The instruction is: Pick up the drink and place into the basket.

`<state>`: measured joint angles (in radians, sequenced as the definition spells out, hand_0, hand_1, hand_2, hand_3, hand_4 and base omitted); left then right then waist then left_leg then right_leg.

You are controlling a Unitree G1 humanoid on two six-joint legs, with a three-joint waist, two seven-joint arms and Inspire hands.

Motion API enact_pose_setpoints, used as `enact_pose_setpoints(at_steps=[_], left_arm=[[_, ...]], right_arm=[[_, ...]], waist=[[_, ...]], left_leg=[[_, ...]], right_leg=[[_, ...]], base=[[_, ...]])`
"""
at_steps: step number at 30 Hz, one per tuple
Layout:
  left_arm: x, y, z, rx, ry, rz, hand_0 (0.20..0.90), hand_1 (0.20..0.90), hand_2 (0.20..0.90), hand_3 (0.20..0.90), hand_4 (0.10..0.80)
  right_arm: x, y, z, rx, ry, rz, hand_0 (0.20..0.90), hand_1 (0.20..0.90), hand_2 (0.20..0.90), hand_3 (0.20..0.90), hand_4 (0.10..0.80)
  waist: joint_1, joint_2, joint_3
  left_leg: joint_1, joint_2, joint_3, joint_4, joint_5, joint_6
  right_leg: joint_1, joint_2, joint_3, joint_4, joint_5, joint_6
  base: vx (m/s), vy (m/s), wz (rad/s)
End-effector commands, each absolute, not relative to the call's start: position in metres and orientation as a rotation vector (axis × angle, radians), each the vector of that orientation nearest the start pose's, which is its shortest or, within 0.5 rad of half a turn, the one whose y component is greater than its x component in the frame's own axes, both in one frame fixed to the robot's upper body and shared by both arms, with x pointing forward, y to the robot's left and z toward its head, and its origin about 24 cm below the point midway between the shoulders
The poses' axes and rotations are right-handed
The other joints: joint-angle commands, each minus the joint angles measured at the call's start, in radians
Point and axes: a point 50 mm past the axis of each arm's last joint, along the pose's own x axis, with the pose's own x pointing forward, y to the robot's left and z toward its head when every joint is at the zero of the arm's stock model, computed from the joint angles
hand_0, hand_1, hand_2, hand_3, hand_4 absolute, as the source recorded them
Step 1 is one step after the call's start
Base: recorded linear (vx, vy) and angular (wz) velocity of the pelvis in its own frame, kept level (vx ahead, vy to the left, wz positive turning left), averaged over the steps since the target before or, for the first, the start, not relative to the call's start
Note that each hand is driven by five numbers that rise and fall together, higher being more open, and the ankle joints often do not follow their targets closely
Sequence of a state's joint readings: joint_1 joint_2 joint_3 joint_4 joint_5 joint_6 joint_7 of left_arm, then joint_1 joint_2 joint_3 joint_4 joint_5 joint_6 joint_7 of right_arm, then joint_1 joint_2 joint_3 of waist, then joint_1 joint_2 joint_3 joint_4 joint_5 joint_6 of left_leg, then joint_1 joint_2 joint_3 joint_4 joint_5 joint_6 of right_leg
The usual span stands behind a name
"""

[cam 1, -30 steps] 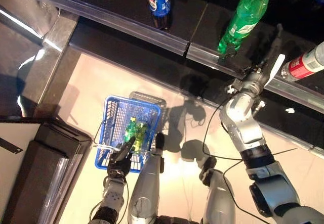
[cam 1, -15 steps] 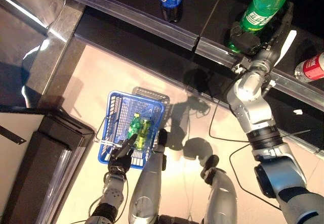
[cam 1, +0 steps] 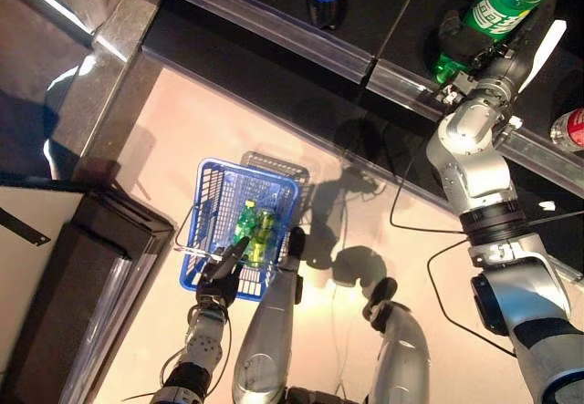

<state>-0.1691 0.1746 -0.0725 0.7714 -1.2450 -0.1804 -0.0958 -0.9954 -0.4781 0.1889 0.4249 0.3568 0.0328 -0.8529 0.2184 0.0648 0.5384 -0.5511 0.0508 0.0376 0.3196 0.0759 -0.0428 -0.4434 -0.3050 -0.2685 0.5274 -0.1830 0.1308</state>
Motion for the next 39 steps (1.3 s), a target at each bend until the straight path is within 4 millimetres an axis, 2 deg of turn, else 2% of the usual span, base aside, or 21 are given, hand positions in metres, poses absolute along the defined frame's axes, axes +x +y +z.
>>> enact_pose_setpoints(at_steps=[1, 8, 16, 24, 30, 34, 39], left_arm=[[0.214, 0.223, -0.075, -0.838, 0.327, 0.316, 0.3, 0.3, 0.3, 0.2, 0.1], [0.217, 0.223, -0.072, -0.842, 0.299, 0.292, 0.3, 0.3, 0.3, 0.2, 0.1], [0.223, 0.22, -0.064, -0.856, 0.254, 0.254, 0.3, 0.3, 0.3, 0.2, 0.1], [0.235, 0.219, -0.043, -0.92, 0.119, 0.174, 0.3, 0.3, 0.3, 0.2, 0.1], [0.238, 0.218, -0.026, -0.927, 0.014, 0.077, 0.3, 0.3, 0.3, 0.2, 0.1], [0.242, 0.209, -0.008, -0.94, -0.072, -0.035, 0.3, 0.3, 0.3, 0.2, 0.1], [0.245, 0.198, 0.011, -0.932, -0.143, -0.138, 0.3, 0.3, 0.3, 0.2, 0.1]], right_arm=[[0.346, -0.208, 0.353, -0.028, -0.85, -0.65, 0.3, 0.3, 0.3, 0.2, 0.1], [0.346, -0.204, 0.356, 0.004, -0.88, -0.574, 0.3, 0.3, 0.3, 0.2, 0.1], [0.344, -0.206, 0.355, 0.022, -0.902, -0.563, 0.3, 0.3, 0.3, 0.2, 0.1], [0.327, -0.185, 0.346, 0.027, -0.977, -0.374, 0.3, 0.3, 0.3, 0.2, 0.1], [0.312, -0.159, 0.318, 0.02, -0.971, -0.149, 0.3, 0.3, 0.3, 0.2, 0.1], [0.304, -0.137, 0.285, 0.063, -0.903, 0.035, 0.3, 0.3, 0.3, 0.2, 0.1], [0.299, -0.114, 0.264, 0.109, -0.822, 0.195, 0.3, 0.3, 0.3, 0.2, 0.1]], waist=[[0.023, 0.029, -0.018], [0.024, 0.028, -0.018], [0.013, 0.029, -0.018], [-0.02, 0.02, -0.018], [-0.047, 0.01, -0.018], [-0.057, -0.004, -0.043], [-0.045, -0.012, -0.073]], left_leg=[[-0.007, -0.003, -0.054, 0.065, -0.074, 0.004], [-0.008, -0.006, -0.059, 0.086, -0.088, 0.007], [0.004, -0.004, -0.047, 0.11, -0.105, 0.011], [0.083, 0.009, -0.031, 0.102, -0.11, -0.001], [0.194, 0.027, -0.013, 0.042, -0.087, -0.016], [0.264, 0.038, -0.002, -0.012, -0.069, -0.022], [0.292, 0.043, -0.009, -0.043, -0.055, -0.029]], right_leg=[[-0.021, 0.012, -0.009, 0.003, 0.068, -0.057], [-0.026, 0.012, -0.01, 0.022, 0.06, -0.063], [-0.021, 0.01, -0.008, 0.043, 0.05, -0.07], [0.049, 0.014, 0.01, 0.026, 0.044, -0.07], [0.158, 0.024, 0.011, -0.037, 0.054, -0.07], [0.239, 0.027, 0.001, -0.094, 0.063, -0.066], [0.291, 0.031, -0.017, -0.135, 0.069, -0.064]], base=[[0.0, 0.0, 0.0], [-0.019, 0.004, 0.0], [-0.059, -0.004, 0.0], [-0.056, 0.021, -0.04], [-0.023, 0.021, -0.11], [-0.01, -0.007, -0.06], [0.003, -0.014, -0.01]])
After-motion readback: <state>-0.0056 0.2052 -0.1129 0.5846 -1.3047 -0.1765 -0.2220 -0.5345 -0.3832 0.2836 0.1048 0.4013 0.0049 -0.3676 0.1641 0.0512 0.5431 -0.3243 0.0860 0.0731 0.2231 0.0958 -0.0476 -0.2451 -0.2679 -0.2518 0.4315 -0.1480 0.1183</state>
